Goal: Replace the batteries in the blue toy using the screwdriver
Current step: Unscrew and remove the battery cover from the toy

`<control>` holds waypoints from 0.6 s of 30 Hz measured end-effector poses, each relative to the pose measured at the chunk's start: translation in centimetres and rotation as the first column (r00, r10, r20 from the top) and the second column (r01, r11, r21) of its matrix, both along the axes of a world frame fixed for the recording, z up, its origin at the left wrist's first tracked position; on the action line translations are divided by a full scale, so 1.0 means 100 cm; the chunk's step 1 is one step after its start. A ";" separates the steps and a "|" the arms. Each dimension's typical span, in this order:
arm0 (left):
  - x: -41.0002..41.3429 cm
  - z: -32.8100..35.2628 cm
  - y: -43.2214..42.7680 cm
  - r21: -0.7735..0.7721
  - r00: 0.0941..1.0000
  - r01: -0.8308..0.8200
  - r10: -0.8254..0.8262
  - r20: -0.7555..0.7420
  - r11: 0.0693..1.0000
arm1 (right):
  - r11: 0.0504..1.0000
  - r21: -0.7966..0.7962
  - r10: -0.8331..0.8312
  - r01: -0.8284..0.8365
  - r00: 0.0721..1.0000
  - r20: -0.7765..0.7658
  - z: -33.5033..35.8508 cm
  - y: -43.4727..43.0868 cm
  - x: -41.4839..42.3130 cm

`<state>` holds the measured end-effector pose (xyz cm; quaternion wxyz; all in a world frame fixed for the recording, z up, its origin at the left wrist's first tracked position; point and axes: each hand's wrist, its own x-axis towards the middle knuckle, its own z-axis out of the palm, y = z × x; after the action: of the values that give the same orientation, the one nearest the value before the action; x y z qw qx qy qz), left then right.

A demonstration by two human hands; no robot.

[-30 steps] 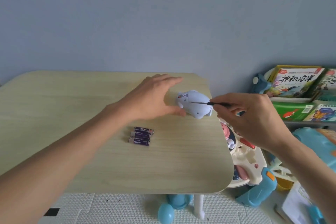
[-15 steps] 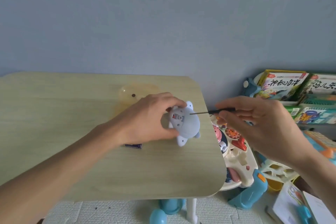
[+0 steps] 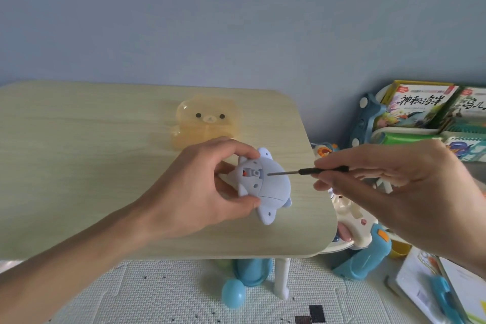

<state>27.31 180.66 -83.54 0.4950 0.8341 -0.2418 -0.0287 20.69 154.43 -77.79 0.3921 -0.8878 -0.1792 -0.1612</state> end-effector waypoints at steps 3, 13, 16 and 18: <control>-0.001 0.001 -0.001 0.012 0.999 0.015 -0.016 0.034 1.000 | 0.999 0.001 0.037 -0.037 0.999 -0.005 0.001 0.003 0.000; -0.004 0.005 0.001 0.069 0.989 0.063 -0.072 0.127 0.996 | 0.988 -0.130 0.087 -0.082 0.995 0.040 -0.002 0.010 0.007; -0.005 0.005 0.002 0.082 0.984 0.068 -0.080 0.158 0.994 | 0.982 -0.165 0.100 -0.089 0.993 0.063 0.001 0.012 0.007; -0.006 0.006 0.002 0.089 0.982 0.067 -0.082 0.170 0.994 | 0.980 -0.194 0.072 -0.052 0.993 0.094 0.000 0.015 0.009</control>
<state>26.71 180.83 -82.98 0.4356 0.8437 -0.3135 0.0153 21.63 155.89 -77.83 0.3002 -0.9062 -0.2409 -0.1752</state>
